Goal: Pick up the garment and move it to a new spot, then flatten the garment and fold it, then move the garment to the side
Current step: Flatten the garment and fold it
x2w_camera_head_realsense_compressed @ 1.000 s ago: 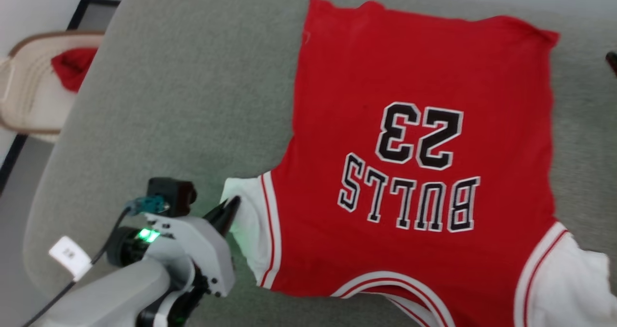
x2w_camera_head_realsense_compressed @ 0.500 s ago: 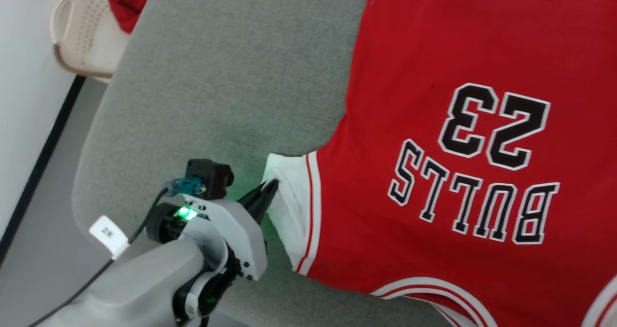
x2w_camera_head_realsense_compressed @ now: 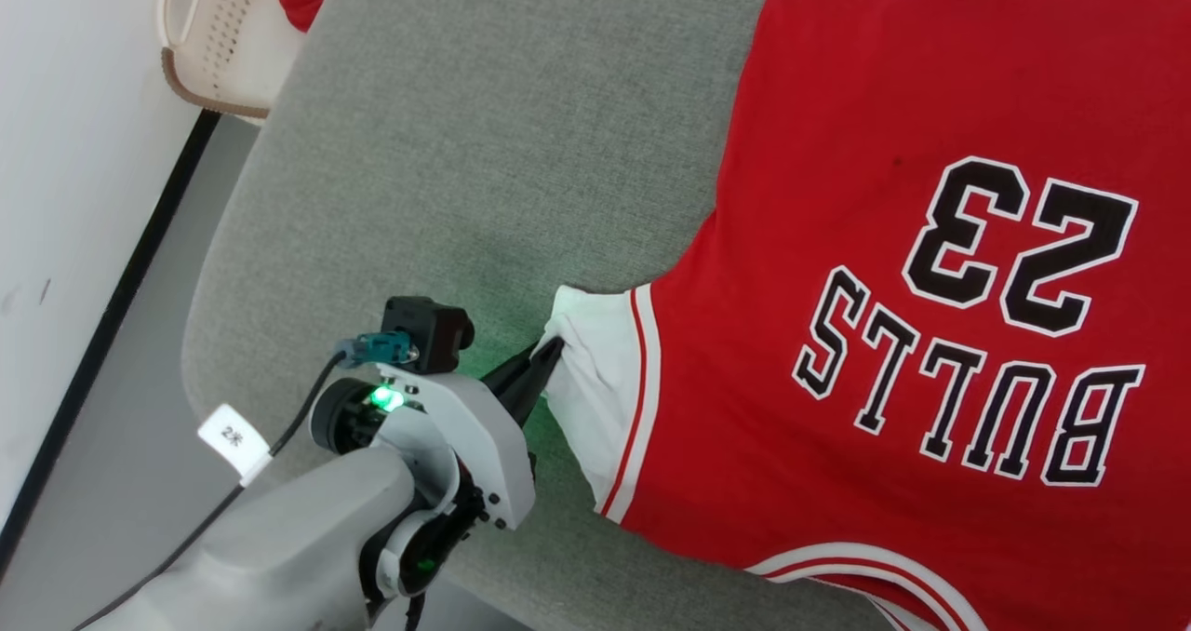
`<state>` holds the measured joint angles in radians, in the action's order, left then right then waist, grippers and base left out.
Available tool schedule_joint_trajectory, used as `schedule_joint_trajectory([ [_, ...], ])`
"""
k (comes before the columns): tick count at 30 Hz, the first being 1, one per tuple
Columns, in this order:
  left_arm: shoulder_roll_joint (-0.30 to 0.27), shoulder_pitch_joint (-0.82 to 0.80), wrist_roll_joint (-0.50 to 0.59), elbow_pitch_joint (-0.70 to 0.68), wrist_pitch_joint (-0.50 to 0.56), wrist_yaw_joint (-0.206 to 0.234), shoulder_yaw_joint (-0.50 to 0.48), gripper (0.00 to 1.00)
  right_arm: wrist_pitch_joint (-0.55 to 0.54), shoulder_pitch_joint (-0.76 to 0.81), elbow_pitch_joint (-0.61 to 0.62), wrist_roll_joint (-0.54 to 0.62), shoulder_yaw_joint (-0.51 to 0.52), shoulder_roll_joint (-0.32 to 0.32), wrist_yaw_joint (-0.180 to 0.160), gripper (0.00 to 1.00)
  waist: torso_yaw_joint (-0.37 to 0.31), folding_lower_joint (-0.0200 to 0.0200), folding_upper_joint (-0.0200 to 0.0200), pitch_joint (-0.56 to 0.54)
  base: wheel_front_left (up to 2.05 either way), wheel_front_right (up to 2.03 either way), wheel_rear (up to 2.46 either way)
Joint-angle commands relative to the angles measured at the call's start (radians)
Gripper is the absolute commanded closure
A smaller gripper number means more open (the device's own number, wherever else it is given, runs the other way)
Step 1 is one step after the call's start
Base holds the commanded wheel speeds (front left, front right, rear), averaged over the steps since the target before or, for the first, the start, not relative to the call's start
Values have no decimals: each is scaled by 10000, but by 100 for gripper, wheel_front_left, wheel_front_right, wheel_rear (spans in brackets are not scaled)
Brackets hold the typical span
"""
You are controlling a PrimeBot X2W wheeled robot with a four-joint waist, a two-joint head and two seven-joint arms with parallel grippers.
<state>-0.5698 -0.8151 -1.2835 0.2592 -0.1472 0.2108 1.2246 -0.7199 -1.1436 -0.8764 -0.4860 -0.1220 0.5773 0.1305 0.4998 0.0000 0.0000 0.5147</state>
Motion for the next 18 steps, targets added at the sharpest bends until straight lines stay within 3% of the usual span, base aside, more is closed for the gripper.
schedule_joint_trajectory([
  [1,-27,95,-57,274,63,6,46,100,-178,452,-451,26,-192,-323,3,100,-117,0,0,-75,0,0,0],
  [11,-354,282,-183,648,-94,-14,-113,100,-584,877,406,-725,-975,-116,3,100,-891,0,0,-719,0,0,0],
  [18,-971,465,-323,562,-102,159,-275,100,-901,2036,2636,-2157,-2012,501,3,100,-1783,0,0,-1601,0,0,0],
])
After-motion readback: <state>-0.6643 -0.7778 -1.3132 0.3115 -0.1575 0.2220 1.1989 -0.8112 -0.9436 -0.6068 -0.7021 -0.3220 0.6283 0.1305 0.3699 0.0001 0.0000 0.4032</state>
